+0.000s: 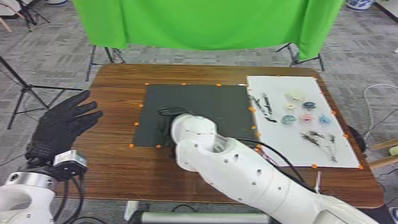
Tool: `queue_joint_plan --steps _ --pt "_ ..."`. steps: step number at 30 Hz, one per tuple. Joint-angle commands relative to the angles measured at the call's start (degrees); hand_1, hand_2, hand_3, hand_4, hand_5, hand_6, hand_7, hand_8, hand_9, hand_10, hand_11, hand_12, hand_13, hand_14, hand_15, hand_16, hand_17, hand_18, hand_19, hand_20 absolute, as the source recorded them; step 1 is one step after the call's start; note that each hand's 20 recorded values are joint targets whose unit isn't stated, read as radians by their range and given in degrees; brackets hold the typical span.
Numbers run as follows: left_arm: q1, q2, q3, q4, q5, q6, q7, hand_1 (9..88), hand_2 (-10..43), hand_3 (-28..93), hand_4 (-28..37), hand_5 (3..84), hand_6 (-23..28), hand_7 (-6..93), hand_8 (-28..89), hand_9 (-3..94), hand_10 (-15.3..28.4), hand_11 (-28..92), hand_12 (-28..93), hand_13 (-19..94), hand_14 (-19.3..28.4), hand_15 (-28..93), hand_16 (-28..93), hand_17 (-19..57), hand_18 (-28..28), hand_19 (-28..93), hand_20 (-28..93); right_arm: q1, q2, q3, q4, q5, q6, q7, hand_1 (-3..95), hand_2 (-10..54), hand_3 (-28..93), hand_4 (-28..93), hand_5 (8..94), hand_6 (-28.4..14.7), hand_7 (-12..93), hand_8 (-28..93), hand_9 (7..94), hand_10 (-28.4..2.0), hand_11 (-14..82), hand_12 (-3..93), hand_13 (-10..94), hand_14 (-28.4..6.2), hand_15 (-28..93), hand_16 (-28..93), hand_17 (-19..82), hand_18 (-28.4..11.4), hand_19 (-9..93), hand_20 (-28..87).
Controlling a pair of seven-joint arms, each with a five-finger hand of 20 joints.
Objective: Arrange flowers
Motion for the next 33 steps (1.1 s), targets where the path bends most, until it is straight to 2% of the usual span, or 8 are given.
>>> queue_joint_plan --steps 1,5,6,8,19,23,27,33 --pt "1.5 -0.03 -0.26 -0.09 0.11 -0.29 -0.11 22.9 4.1 82 -21.0 36.5 9.6 13.3 -9 33.0 18.8 22 9 25 26.1 44 -8 -8.8 25.4 59 -8 1.2 0.7 -0.8 -2.2 -1.6 2.0 -1.3 42.6 -7.8 80 -28 82.9 -2.6 23 8 85.2 -12.4 46.5 21.8 80 -8.5 74 16 36 -24.5 93 21" --pt "4.2 -0.16 -0.49 -0.63 -0.57 1.48 3.57 22.9 4.1 82 -21.0 36.6 9.6 13.3 -9 33.0 18.8 22 9 25 26.1 44 -8 -8.8 25.4 59 -8 2.4 1.1 -0.8 -3.7 -3.6 3.0 -3.9 41.1 -7.8 81 -28 82.5 -2.7 23 6 85.1 -12.6 45.4 21.2 80 -8.6 74 16 36 -24.5 93 20" --pt "5.2 0.17 -0.24 -0.8 -1.05 2.53 5.77 22.9 4.1 82 -21.0 36.6 9.7 13.3 -9 33.0 18.8 22 9 25 26.1 44 -8 -8.8 25.4 59 -8 3.8 1.5 -1.7 -4.0 -3.5 3.4 -4.6 40.7 -7.6 81 -28 82.3 -2.7 23 6 85.0 -12.7 45.2 21.1 80 -8.5 74 16 36 -24.5 93 20" --pt "5.9 -0.69 -0.71 -1.3 -0.73 2.26 4.68 23.0 4.1 82 -21.0 36.6 9.7 13.3 -9 33.0 18.9 22 9 25 26.1 44 -8 -8.8 25.4 59 -8 2.6 1.2 0.0 -4.9 -4.8 2.4 -5.1 39.5 -7.4 81 -28 82.0 -2.8 22 5 84.9 -12.8 44.8 20.9 80 -8.6 73 16 36 -24.5 93 20" --pt "11.8 -1.92 -0.38 -3.42 -1.69 5.55 8.27 22.9 4.2 82 -21.0 36.6 9.7 13.2 -9 33.1 18.8 22 9 25 26.1 44 -8 -8.8 25.4 59 -9 -3.2 2.0 8.5 -12.9 -8.7 -5.2 -11.2 35.6 -5.3 83 -28 81.5 -3.0 20 2 84.6 -13.2 43.0 20.3 79 -9.1 72 15 35 -24.7 93 18" --pt "13.2 -3.06 -0.41 -3.94 -1.42 5.35 8.55 22.9 4.2 82 -21.1 36.6 9.7 13.3 -9 33.1 18.8 22 9 25 26.2 44 -8 -8.8 25.4 59 -9 -6.6 6.6 13.2 -19.4 -7.5 -5.9 -12.0 33.8 -4.0 84 -28 77.9 -3.1 21 -3 81.5 -13.8 40.8 19.1 76 -10.0 70 14 32 -24.3 93 9" --pt "13.1 -2.9 0.5 -3.96 -1.57 5.68 9.42 22.8 4.2 82 -21.1 36.6 9.7 13.3 -9 33.1 18.8 22 9 25 26.2 44 -8 -8.8 25.4 59 -9 -11.7 14.2 18.9 -27.3 -4.6 -1.8 -10.9 31.2 -2.2 85 -27 74.1 -2.9 22 -12 77.7 -15.3 36.4 17.4 73 -10.8 68 13 30 -23.9 93 2" --pt "13.1 -3.4 0.64 -4.23 -1.0 4.95 8.82 22.8 4.2 82 -21.2 36.6 9.7 13.3 -9 33.1 18.8 22 9 25 26.2 44 -8 -8.8 25.4 59 -9 -20.9 28.9 27.0 -37.1 -0.9 6.1 -7.1 30.2 -2.0 85 -27 69.2 -3.6 22 -14 72.7 -16.9 26.5 14.7 70 -11.9 67 11 28 -24.0 92 -2"
